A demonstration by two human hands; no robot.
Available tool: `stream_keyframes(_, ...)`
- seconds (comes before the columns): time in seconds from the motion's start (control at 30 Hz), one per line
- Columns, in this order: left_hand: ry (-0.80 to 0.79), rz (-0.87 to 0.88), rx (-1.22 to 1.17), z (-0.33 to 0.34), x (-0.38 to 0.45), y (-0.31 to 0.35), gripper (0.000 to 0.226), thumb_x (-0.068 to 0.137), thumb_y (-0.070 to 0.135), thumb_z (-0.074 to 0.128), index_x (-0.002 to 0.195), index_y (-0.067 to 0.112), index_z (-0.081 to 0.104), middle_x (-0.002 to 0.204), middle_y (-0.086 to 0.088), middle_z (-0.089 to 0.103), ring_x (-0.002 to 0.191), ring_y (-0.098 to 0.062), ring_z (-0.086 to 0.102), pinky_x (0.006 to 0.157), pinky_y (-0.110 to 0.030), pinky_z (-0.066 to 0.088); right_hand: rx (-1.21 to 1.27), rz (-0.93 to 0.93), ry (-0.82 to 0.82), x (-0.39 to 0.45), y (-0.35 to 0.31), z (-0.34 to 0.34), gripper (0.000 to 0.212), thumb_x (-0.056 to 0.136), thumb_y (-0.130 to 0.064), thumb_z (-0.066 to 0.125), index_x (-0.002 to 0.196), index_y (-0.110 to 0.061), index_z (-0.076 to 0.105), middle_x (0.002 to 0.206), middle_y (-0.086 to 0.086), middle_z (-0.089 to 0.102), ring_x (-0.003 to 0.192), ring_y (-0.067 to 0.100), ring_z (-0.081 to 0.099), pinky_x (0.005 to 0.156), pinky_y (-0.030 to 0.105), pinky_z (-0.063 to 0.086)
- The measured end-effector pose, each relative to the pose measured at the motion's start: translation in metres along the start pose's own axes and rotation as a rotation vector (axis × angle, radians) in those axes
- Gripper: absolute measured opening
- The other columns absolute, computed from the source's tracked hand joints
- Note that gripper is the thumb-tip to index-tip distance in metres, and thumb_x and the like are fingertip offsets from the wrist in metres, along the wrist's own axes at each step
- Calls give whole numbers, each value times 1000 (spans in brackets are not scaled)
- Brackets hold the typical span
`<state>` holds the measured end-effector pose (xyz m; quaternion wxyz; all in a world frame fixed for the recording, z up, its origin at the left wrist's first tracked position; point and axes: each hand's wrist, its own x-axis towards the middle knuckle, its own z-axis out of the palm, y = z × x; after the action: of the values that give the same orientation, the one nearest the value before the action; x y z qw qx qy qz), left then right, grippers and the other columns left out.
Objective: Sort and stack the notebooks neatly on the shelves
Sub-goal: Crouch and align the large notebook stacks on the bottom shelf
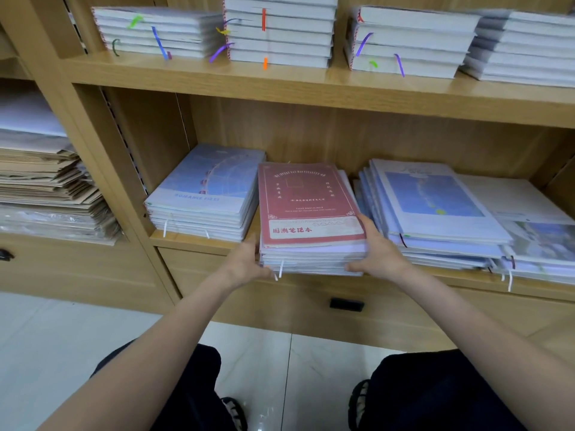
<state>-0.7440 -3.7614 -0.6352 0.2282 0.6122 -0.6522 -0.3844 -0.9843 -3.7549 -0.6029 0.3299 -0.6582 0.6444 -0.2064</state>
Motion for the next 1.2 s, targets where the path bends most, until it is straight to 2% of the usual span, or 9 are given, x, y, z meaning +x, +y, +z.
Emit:
stream_keyframes(0.07,-7,-33,-42,0,-2,0,60,72,-1,75,125,9,49,119,-6,62,112,-21,56,96,-28,43,88,37,2,3,1,-2,105,73,0,76,150,-25,8,139,2,44,125,24,44,99,32,41)
stream_keyframes(0.27,-120,-6,-446,-11,-10,7,54,79,-11,61,127,11,51,118,-6,64,113,-19,58,102,-32,42,323,98,-29,10,-9,-12,97,68,-5,81,145,-17,23,128,-5,50,111,15,49,99,31,40)
stream_keyframes(0.4,-139,-13,-661,-15,-10,17,47,84,2,63,126,16,49,117,-3,65,109,-16,61,97,-30,45,346,142,-12,16,-15,-12,87,67,-20,84,137,-14,32,121,-5,53,107,16,52,97,31,42)
stream_keyframes(0.53,-64,-111,-688,-15,-5,20,33,90,30,58,121,21,56,109,3,68,102,-14,63,92,-33,48,469,208,40,17,-21,-8,81,72,-26,81,136,-12,32,118,2,54,97,17,54,83,29,44)
stream_keyframes(0.7,18,-112,-672,-17,-2,20,21,96,17,49,113,17,61,95,2,70,89,-17,63,91,-37,48,628,249,41,21,-22,-8,84,74,-31,78,138,-10,28,113,3,54,104,21,57,89,35,47)
stream_keyframes(0.87,73,-84,-813,-27,2,27,10,93,17,54,98,19,63,66,9,67,62,-7,61,62,-25,50,699,248,8,23,-20,-14,81,73,-35,77,138,-18,32,122,4,58,108,23,59,97,47,46)
stream_keyframes(1.0,93,-139,-832,-29,3,22,11,92,12,54,89,19,62,73,0,60,70,-16,53,63,-29,48,727,287,-33,21,-23,-8,76,77,-29,75,138,-21,31,125,5,56,105,25,59,90,52,49)
stream_keyframes(1.13,54,-189,-767,-31,0,12,20,91,8,52,104,17,64,79,-2,67,76,-21,59,77,-39,51,696,286,39,19,-27,5,77,82,-11,70,143,-18,25,126,6,53,88,20,58,60,35,49)
stream_keyframes(1.2,64,-178,-782,-33,0,12,23,92,5,51,108,16,64,79,-1,70,78,-21,60,81,-41,50,690,267,52,22,-29,8,76,82,-6,70,144,-15,25,127,7,54,96,23,59,65,37,51)
